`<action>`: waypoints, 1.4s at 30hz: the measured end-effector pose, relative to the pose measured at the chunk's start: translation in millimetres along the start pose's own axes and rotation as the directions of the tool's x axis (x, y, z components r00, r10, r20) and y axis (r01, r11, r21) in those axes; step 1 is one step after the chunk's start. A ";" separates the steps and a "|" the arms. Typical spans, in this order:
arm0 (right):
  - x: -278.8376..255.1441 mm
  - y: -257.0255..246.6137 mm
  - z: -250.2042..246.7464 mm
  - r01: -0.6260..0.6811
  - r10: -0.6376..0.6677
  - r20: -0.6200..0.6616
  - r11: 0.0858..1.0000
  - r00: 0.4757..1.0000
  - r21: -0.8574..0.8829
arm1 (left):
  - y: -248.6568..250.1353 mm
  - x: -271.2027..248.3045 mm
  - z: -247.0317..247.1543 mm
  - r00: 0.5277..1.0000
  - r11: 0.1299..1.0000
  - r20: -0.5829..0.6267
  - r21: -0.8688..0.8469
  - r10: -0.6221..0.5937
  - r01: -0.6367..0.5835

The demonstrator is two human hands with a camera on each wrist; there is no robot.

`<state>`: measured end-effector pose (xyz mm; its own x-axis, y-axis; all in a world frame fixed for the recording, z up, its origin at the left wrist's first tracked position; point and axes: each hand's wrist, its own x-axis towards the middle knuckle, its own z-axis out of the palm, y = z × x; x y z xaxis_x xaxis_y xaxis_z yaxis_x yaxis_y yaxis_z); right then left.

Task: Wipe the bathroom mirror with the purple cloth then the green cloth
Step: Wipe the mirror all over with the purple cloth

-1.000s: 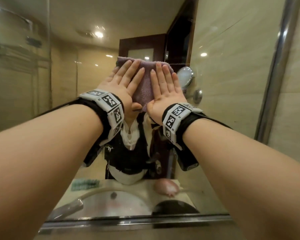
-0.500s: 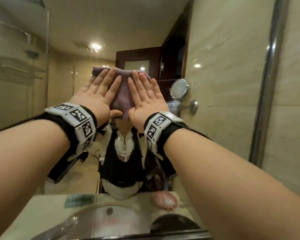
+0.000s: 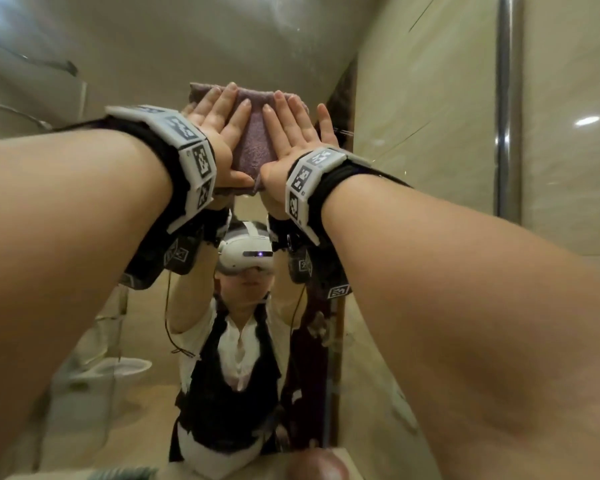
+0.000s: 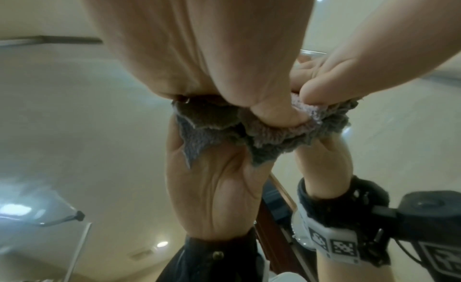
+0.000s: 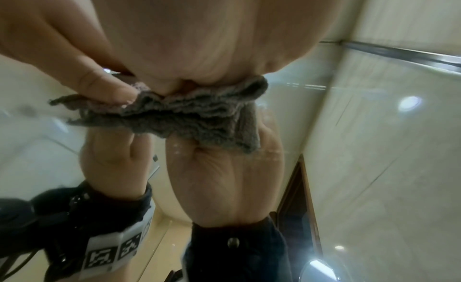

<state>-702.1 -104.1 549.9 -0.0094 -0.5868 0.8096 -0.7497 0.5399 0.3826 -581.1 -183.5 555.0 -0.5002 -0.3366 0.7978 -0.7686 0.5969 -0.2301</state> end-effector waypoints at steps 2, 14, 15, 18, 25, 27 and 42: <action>0.9 10.4 4.1 -0.007 0.008 -0.023 1.000 1.000 0.007 | 9.6 4.9 -3.3 1.000 1.000 -0.008 -0.004 0.002 -0.002; -27.2 86.4 18.9 -0.112 0.112 0.025 0.994 0.993 -0.013 | 91.0 34.0 -12.7 0.995 0.995 0.002 -0.003 0.100 -0.100; -32.0 94.9 19.9 -0.126 0.127 0.045 0.991 0.991 -0.034 | 101.1 35.7 -12.7 0.994 0.994 0.003 -0.010 0.112 -0.112; -45.9 119.5 21.9 -0.191 0.201 0.131 0.978 0.971 -0.085 | 134.5 38.1 -13.5 0.990 0.989 0.007 -0.025 0.144 -0.143; -83.6 166.5 33.5 -0.330 0.369 0.273 0.927 0.888 -0.181 | 211.3 40.6 -9.8 0.975 0.973 -0.004 -0.067 0.222 -0.222; -93.9 180.5 38.9 -0.365 0.411 0.311 0.910 0.857 -0.197 | 231.6 43.4 -8.5 0.966 0.964 0.005 -0.078 0.257 -0.256; -121.4 186.2 53.5 -0.407 0.423 0.345 0.905 0.838 -0.122 | 249.3 33.6 5.2 0.948 0.947 -0.001 -0.027 0.319 -0.319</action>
<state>-875.9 35.4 499.0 -0.5536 -0.4713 0.6866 -0.5943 0.8011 0.0707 -791.6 -49.8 521.6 -0.7190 -0.1279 0.6832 -0.5580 0.6922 -0.4577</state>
